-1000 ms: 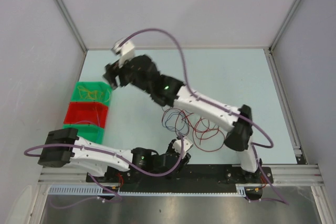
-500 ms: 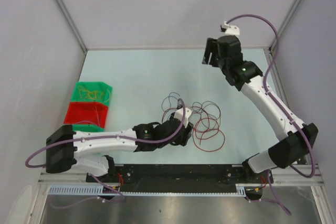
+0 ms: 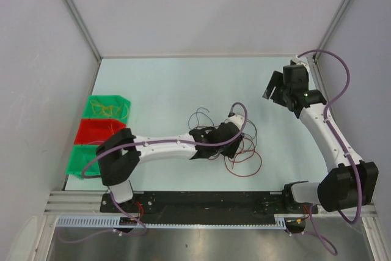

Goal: Untangle the cables

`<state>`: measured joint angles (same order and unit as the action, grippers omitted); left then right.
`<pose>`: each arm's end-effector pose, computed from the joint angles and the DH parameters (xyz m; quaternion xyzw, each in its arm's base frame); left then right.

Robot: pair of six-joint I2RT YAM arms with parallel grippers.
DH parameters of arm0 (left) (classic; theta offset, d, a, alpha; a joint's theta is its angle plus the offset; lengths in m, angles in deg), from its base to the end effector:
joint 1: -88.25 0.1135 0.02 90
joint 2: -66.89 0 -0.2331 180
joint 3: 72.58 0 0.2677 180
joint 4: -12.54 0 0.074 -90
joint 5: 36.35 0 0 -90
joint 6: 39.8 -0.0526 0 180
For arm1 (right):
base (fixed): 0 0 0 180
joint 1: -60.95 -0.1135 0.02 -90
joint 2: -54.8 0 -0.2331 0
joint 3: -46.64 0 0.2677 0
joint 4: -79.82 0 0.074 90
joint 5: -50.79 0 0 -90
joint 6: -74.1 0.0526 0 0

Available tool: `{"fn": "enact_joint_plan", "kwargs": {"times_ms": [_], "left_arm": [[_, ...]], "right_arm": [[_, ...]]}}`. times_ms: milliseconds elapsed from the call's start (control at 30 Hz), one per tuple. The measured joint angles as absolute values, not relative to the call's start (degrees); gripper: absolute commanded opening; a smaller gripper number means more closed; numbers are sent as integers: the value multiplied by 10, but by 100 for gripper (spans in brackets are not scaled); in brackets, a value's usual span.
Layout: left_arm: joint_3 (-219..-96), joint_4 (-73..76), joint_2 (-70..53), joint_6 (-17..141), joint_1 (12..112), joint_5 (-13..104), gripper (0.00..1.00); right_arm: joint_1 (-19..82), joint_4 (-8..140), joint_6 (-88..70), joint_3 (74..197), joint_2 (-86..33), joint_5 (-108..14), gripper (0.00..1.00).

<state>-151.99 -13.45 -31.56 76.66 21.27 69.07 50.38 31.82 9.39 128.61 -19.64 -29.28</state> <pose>0.1675 -0.3585 0.1685 0.2689 0.8767 -0.1909 0.3501 0.3148 0.0495 0.2915 0.1518 0.8925 0.0537 0.4213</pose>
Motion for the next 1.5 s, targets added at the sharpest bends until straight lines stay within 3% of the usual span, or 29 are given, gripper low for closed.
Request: {"fn": "enact_joint_plan", "kwargs": {"times_ms": [133, 233, 267, 467, 733, 1133, 1333, 1500], "left_arm": [[-1541, -151, -358, 769, 214, 688, 42], [-1557, -160, -378, 775, 219, 689, 17], [-1560, -162, -380, 776, 221, 689, 0], [-1610, -219, -381, 780, 232, 706, 1], [-1792, -353, -348, 752, 266, 731, 0], [-2187, -442, -276, 670, 329, 739, 0], [-2127, -394, -176, 647, 351, 740, 0], [-2046, -364, -142, 647, 359, 739, 0]], "right_arm": [[525, 313, 95, 1254, -195, -323, 74], [528, 316, 97, 1240, -190, -340, 72], [528, 316, 99, 1235, -187, -347, 72], [524, 335, 119, 1196, -170, -387, 71], [467, 366, 162, 1127, -152, -413, 70], [379, 403, 203, 1115, -167, -415, 70], [378, 414, 193, 1111, -150, -430, 70], [376, 457, 170, 1082, -68, -486, 70]]}}
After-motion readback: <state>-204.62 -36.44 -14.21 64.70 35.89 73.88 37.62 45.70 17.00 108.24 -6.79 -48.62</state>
